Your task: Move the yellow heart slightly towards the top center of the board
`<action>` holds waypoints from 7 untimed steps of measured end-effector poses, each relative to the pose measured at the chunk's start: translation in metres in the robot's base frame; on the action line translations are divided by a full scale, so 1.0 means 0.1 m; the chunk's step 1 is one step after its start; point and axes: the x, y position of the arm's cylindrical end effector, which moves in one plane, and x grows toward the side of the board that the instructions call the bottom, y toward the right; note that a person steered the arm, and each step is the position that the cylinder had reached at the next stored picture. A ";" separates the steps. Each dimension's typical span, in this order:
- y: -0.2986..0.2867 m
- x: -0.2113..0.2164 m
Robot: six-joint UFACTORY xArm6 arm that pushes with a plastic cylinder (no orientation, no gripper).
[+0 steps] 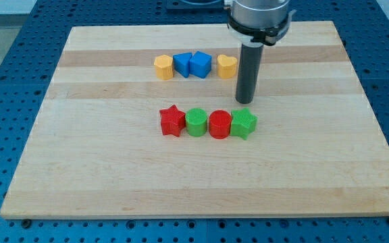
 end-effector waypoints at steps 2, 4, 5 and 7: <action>-0.38 -0.12; -0.41 -0.43; -0.43 -0.43; -0.13 -0.39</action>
